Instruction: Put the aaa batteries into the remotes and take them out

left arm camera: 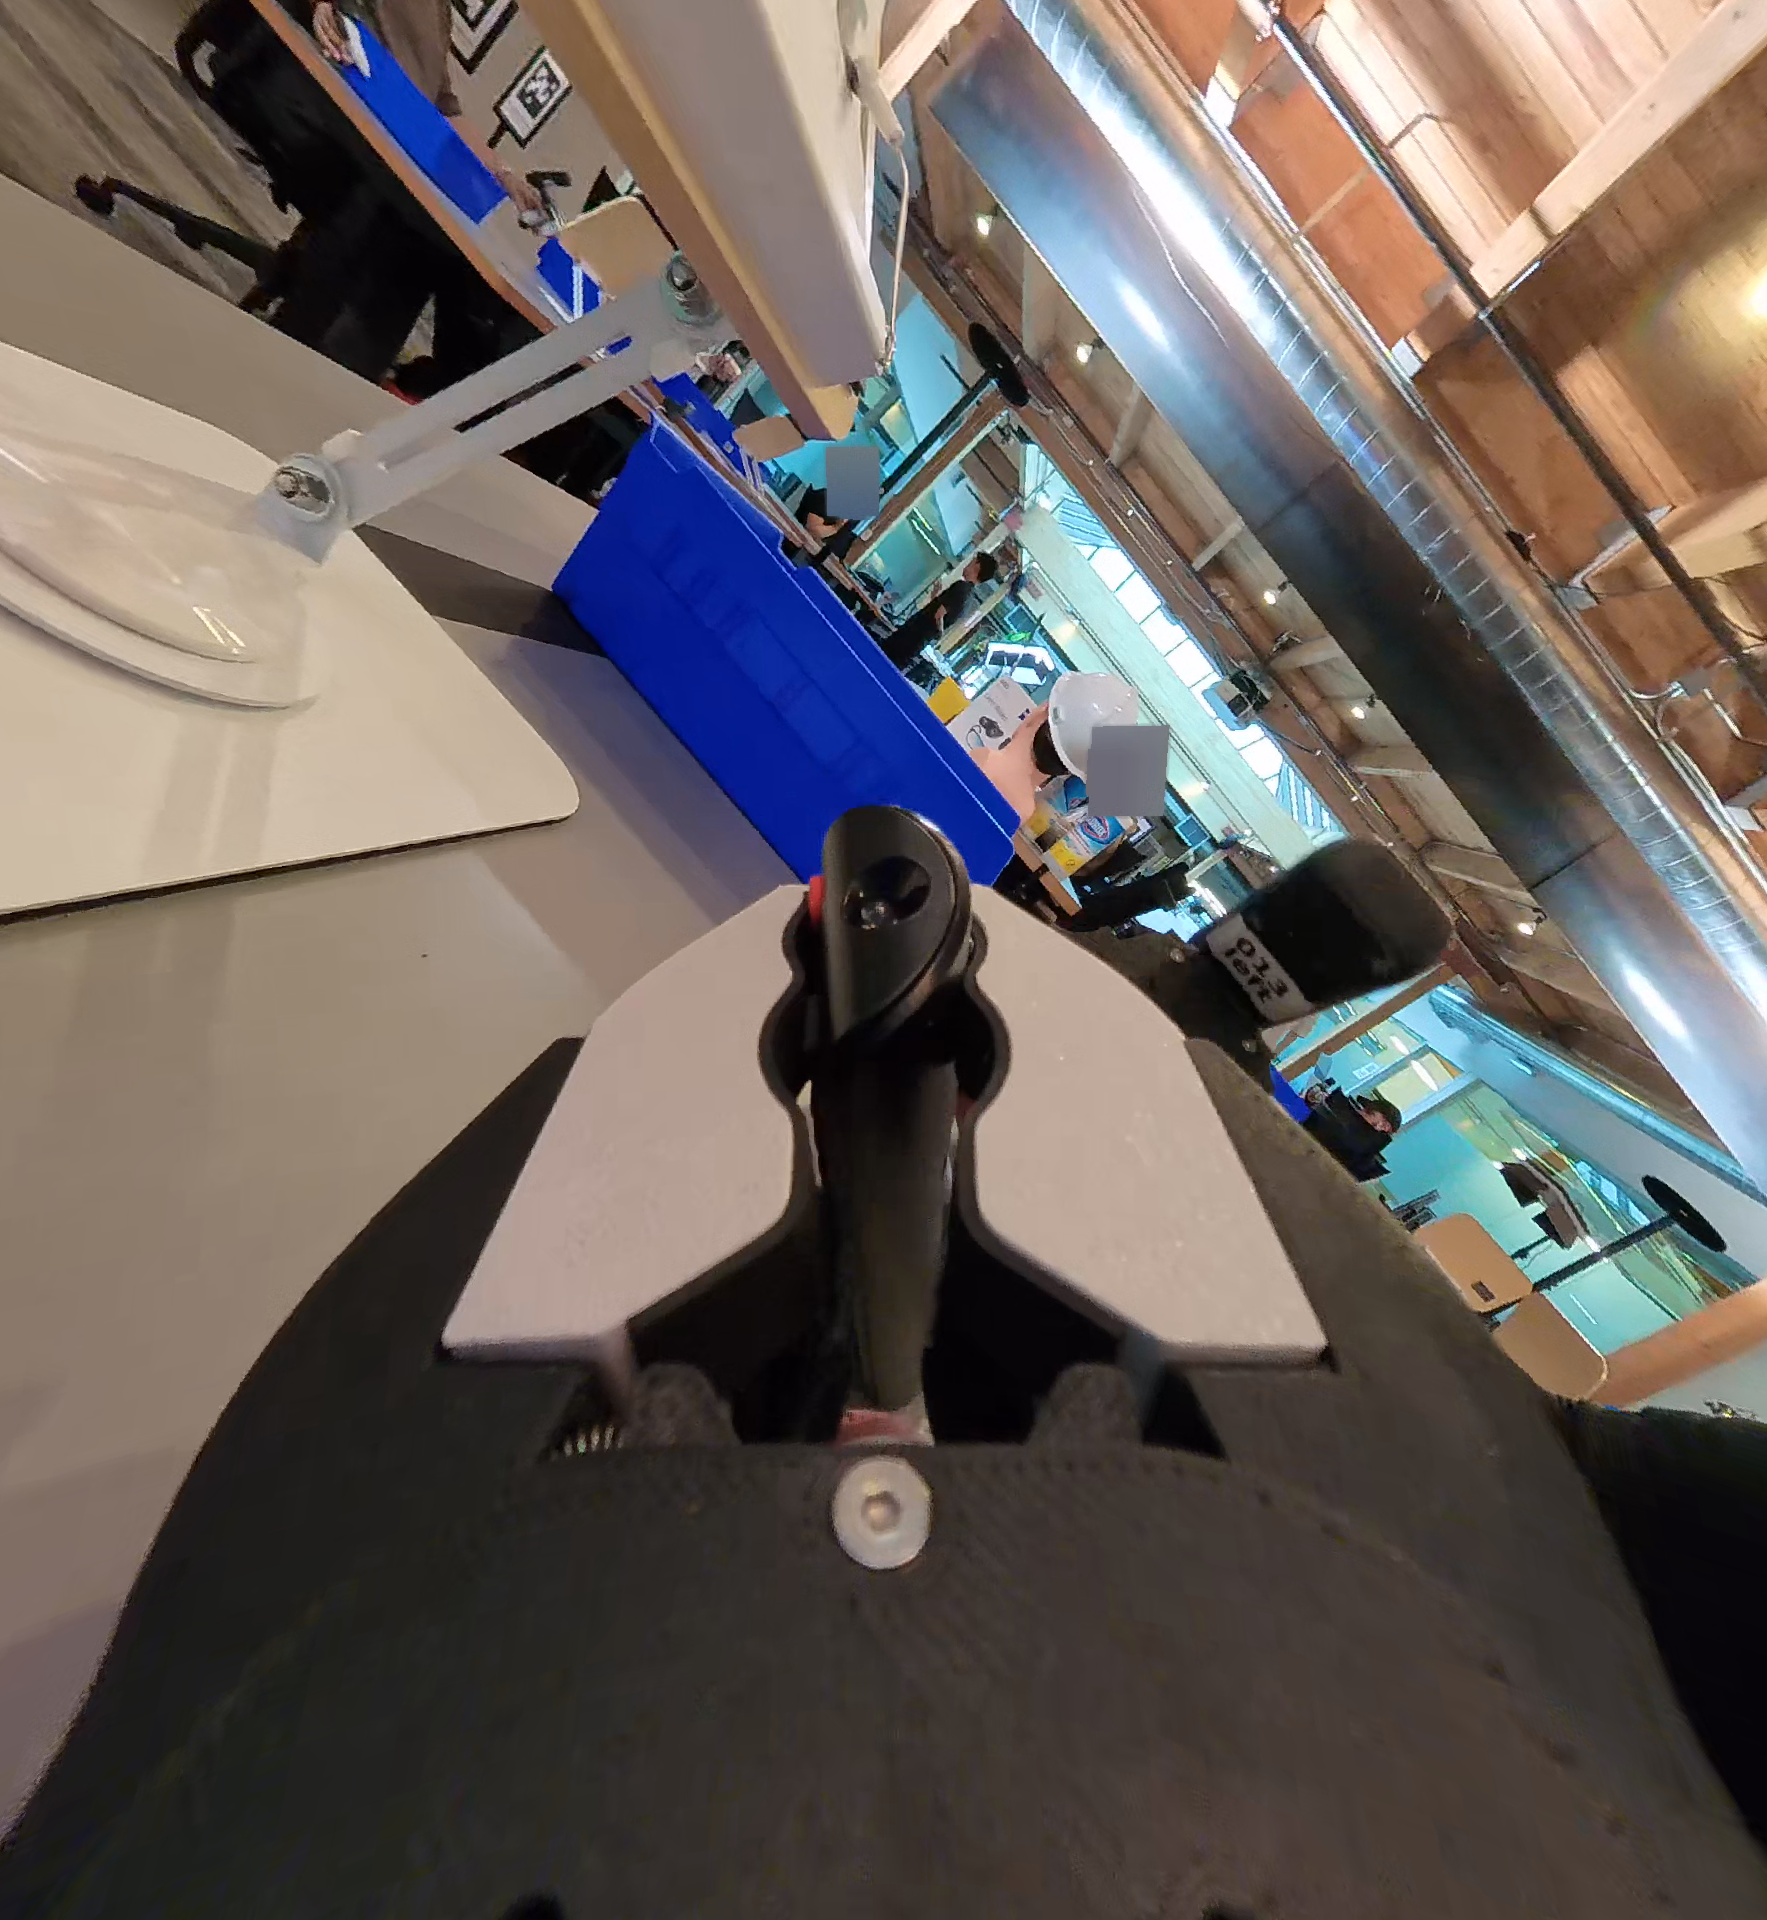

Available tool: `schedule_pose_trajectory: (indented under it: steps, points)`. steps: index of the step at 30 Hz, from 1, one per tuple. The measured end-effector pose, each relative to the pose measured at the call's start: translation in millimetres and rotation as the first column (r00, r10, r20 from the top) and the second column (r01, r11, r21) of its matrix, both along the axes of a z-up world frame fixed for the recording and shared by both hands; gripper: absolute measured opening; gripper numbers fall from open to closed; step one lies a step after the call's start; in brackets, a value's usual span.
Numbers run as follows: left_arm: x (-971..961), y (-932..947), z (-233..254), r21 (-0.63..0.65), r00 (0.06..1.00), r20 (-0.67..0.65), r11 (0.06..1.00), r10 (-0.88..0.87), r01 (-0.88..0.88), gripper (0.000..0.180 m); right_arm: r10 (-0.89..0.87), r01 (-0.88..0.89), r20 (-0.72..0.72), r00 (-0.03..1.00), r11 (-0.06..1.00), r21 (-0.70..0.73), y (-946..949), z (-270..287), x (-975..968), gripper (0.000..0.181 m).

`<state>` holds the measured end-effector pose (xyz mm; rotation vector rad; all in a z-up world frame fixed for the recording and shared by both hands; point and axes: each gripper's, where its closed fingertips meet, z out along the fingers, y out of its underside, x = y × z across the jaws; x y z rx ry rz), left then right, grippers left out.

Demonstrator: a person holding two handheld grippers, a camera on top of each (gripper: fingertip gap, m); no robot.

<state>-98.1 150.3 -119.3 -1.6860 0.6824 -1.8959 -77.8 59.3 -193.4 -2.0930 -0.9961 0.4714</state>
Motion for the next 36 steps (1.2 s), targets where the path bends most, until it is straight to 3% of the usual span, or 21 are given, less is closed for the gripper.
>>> schedule_pose_trajectory:
  steps: [3,5,8,17,21,23,26,28,30,36]
  points:
    - [2,5,-5,-0.032,0.999,-0.039,0.999,0.011,-0.012,0.023,0.057,-0.066,0.211,0.976,0.997,0.036,-9,-15,15,0.068]
    - [5,7,-6,-0.070,0.999,-0.052,0.997,0.011,-0.015,0.023,0.050,-0.099,0.333,0.942,0.986,0.131,-7,-14,17,0.070]
    - [9,6,-5,-0.123,0.999,-0.051,0.992,-0.008,0.002,0.023,0.049,-0.145,0.411,0.910,0.968,0.206,-4,-12,14,0.069]
    - [12,3,-9,-0.147,0.998,-0.058,0.989,-0.008,-0.001,0.023,0.081,-0.178,0.467,0.881,0.970,0.168,2,-12,12,0.070]
    - [12,5,-9,-0.148,0.999,-0.052,0.989,0.015,-0.023,0.023,0.078,-0.134,0.468,0.880,0.987,0.088,5,-14,14,0.074]
    - [12,7,-9,-0.156,0.998,-0.047,0.987,0.034,-0.041,0.023,0.088,-0.106,0.445,0.891,0.994,0.016,2,-18,13,0.066]
    - [10,10,-11,-0.155,0.997,-0.055,0.986,0.048,-0.056,0.023,0.092,-0.132,0.458,0.884,0.990,0.055,0,-17,10,0.048]
    - [10,9,-10,-0.141,0.997,-0.057,0.988,0.051,-0.059,0.023,0.071,-0.098,0.406,0.911,0.994,0.048,-2,-19,10,0.049]
    - [11,5,-6,-0.090,0.998,-0.056,0.995,0.040,-0.045,0.023,0.037,-0.034,0.352,0.935,0.999,-0.014,0,-21,15,0.061]
    - [10,7,-7,-0.093,0.996,-0.042,0.993,0.076,-0.079,0.023,0.099,-0.081,0.277,0.956,0.994,-0.074,-7,-23,6,0.041]
